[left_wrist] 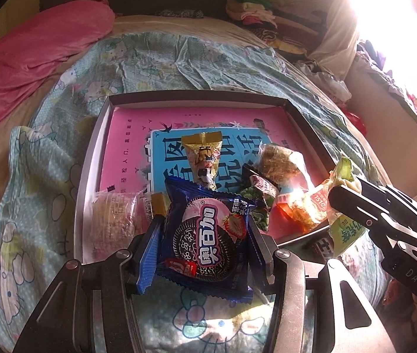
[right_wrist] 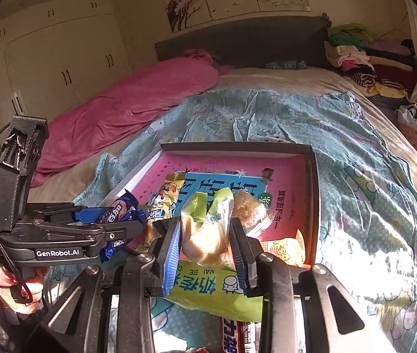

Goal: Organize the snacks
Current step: 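Carry the blue packet into the box with left tool while right tool carries the green bag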

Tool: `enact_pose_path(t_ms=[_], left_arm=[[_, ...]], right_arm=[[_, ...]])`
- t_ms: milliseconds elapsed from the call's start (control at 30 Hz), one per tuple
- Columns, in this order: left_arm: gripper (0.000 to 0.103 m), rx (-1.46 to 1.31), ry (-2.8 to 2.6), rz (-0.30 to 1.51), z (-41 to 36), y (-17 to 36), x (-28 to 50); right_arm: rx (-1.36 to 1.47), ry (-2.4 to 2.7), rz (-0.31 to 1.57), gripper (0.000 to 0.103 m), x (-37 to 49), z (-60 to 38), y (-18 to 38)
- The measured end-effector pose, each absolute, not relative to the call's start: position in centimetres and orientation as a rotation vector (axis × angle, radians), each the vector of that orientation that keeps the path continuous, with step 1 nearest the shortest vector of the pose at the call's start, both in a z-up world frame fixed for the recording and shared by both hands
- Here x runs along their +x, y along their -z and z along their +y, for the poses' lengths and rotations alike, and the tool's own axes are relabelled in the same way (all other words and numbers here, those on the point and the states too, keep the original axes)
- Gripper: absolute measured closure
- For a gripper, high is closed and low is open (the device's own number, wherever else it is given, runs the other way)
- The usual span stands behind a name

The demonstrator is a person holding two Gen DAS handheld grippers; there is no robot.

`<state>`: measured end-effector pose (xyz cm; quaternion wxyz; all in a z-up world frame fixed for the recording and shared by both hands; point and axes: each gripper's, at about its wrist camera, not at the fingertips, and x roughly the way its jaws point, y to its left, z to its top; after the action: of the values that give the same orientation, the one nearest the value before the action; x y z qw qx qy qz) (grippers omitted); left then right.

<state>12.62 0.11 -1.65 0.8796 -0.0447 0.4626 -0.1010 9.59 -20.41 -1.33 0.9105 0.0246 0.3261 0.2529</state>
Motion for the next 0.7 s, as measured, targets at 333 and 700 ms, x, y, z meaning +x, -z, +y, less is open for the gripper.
enact_pose_path(t_ms=[333,700], left_arm=[[0.049,-0.072,0.184,0.952,-0.1,2.0,13.6],[0.048,-0.062,0.176,0.953,-0.4,2.3,14.0]], right_arm=[[-0.008,-0.496,0.698,0.070,12.2,-18.6,2.6],[-0.007,-0.485,0.716,0.066,12.3,-18.7,3.4]])
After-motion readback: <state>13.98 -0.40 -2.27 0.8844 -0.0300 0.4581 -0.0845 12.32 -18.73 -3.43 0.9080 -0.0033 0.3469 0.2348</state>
